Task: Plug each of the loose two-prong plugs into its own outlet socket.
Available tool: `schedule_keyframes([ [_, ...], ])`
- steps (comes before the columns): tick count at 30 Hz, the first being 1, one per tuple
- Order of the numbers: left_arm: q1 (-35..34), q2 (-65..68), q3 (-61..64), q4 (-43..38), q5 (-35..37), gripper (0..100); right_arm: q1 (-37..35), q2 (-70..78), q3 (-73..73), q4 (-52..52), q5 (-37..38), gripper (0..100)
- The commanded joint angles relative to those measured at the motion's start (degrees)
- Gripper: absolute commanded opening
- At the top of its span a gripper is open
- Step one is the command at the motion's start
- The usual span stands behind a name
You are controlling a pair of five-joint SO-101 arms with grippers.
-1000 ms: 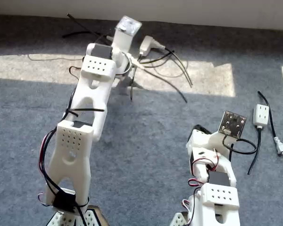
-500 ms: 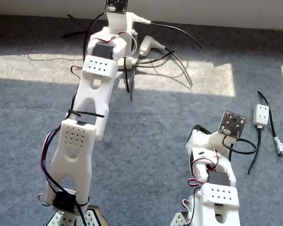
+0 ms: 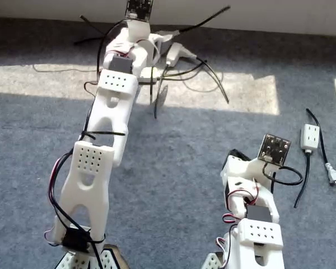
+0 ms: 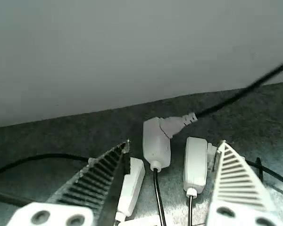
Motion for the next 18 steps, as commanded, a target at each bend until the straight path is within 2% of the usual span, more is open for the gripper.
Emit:
schedule_keyframes([
  [1, -1.6, -1.6, -14.8, 10.3, -0.4, 28, -0.4, -0.6, -0.5, -1.2, 1.1, 0.7],
  [4, -0.3, -1.7, -27.0, 23.8, -0.4, 28, -0.2, -0.6, -0.5, -1.2, 1.1, 0.7],
  [12, 8.0, -17.8, -24.6, 55.5, -0.4, 28, 1.5, -0.6, -0.6, -0.8, 0.2, 6.3],
  [14, 9.5, -20.0, -23.5, 60.2, -0.4, 28, 3.3, -0.4, -1.8, -0.3, -2.0, 7.0],
  [18, 9.2, -24.0, -13.2, 60.1, -0.4, 28, 6.5, -0.4, -9.3, 9.6, -3.3, 9.3],
])
